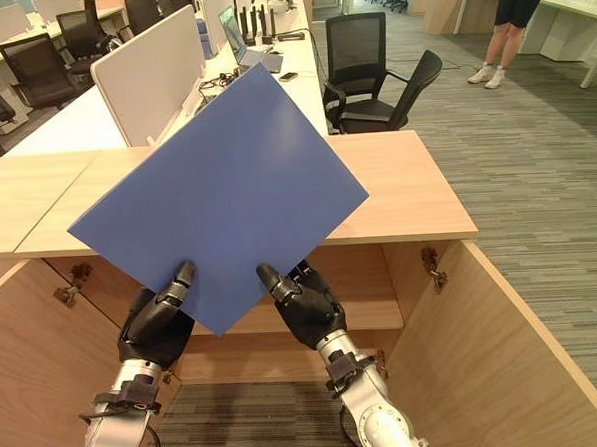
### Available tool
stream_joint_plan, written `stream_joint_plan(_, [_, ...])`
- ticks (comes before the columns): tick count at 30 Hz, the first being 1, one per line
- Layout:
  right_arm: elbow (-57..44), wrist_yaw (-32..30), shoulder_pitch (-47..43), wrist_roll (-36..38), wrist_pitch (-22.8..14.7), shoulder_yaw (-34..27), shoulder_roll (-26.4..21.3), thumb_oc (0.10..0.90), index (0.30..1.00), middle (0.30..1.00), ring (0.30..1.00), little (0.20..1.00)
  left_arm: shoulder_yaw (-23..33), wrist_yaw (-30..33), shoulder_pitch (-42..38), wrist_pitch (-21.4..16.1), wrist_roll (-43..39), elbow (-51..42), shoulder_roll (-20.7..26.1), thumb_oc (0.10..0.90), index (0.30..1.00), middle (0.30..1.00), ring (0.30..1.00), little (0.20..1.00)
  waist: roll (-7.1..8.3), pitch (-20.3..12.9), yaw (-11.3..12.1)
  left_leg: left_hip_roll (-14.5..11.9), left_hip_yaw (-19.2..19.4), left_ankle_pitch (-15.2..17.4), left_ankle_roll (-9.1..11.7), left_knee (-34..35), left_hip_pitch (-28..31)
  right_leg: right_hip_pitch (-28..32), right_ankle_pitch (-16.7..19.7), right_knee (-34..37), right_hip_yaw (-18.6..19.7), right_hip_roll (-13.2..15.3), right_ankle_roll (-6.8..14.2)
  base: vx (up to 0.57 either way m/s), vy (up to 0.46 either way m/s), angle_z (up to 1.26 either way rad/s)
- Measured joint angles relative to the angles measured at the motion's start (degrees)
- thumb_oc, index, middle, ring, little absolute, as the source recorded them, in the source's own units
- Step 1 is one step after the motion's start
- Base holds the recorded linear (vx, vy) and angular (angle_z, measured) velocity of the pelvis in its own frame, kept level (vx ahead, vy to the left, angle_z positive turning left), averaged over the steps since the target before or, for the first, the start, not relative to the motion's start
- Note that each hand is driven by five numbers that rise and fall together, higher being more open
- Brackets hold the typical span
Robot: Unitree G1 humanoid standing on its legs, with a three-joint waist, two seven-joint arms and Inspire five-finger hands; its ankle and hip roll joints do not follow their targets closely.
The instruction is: Put the empty folder in the office cabinet
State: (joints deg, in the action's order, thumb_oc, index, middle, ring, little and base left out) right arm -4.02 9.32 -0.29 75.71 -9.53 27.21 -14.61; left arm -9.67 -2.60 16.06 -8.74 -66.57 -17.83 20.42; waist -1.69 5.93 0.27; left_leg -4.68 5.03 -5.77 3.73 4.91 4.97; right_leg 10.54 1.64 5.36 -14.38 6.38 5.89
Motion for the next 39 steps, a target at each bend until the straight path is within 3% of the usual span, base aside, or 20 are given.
stream_joint_plan(3, [0.01,-1.3,-0.22,0.04,-1.13,-0.3,1.17,0.8,0.9,0.9,0.9,0.9,-0.52,-0.56,-1.2,0.08,-0.03,2.05,-1.74,0.4,0.3,0.3,0.3,0.3,-0.11,-0.07,0.08,0.05,-0.3,-0.02,-0.01,-0.01,-0.05,0.06,0.06,-0.26,-0.2,-0.01,-0.09,0.01,0.001,0.04])
stream_joint_plan(16, [1.24,-1.67,-0.24,0.99,-1.3,-0.43,0.75,0.8,0.9,0.9,0.9,0.9,-3.04,-0.89,-2.1,1.73,0.07,2.14,-1.07,0.4,0.3,0.3,0.3,0.3,-0.1,-0.1,-0.01,0.07,-0.51,-0.08,-0.02,-0.01,-0.15,0.08,0.08,-0.35,-0.36,-0.02,-0.12,0.0,0.0,0.0])
stream_joint_plan(21, [3.27,-1.65,-0.25,0.98,-0.89,-0.7,0.75,0.8,0.9,0.9,0.9,0.9,-3.7,-4.28,-2.16,3.9,0.62,3.58,-0.85,0.4,0.3,0.3,0.3,0.3,-0.09,-0.1,-0.02,0.07,-0.53,-0.09,-0.03,-0.02,-0.16,0.07,0.09,-0.35,-0.37,-0.02,-0.14,0.0,0.0,0.0])
stream_joint_plan(30, [3.3,-1.1,-0.25,0.95,-0.12,-0.71,0.73,0.8,0.9,0.9,0.9,0.9,-2.82,-6.88,-3.84,4.76,0.56,3.92,2.96,0.4,0.3,0.3,0.3,0.3,-0.05,-0.12,-0.02,0.05,-0.53,-0.11,-0.03,-0.01,-0.11,0.15,0.11,-0.35,-0.37,-0.05,-0.15,0.0,0.0,0.0])
stream_joint_plan(31, [3.3,-1.1,-0.26,0.94,0.03,-0.69,0.71,0.573,0.559,0.559,0.559,0.559,-2.65,-6.93,-3.9,4.84,0.55,3.92,3.38,0.4,0.3,0.3,0.3,0.3,-0.05,-0.12,-0.02,0.04,-0.53,-0.12,-0.03,-0.01,-0.11,0.14,0.11,-0.35,-0.37,-0.05,-0.15,0.0,0.0,0.0])
stream_joint_plan(32, [3.3,-1.1,-0.25,0.93,0.1,-0.55,0.72,0.411,0.316,0.316,0.316,0.316,-2.44,-7.02,-3.9,4.91,0.57,3.93,3.4,0.4,0.3,0.3,0.3,0.3,-0.06,-0.12,-0.02,0.05,-0.53,-0.12,-0.03,-0.01,-0.11,0.14,0.11,-0.35,-0.37,-0.05,-0.15,0.0,0.0,0.0])
stream_joint_plan(39, [3.3,0.5,-0.25,0.92,0.1,-0.47,0.74,0.4,0.3,0.3,0.3,0.3,-1.88,-7.27,-3.9,4.94,0.39,4.58,3.31,0.4,0.3,0.3,0.3,0.3,-0.04,-0.12,-0.03,0.04,-0.53,-0.13,-0.03,-0.01,-0.1,0.14,0.12,-0.35,-0.36,-0.07,-0.16,0.0,0.0,0.0])
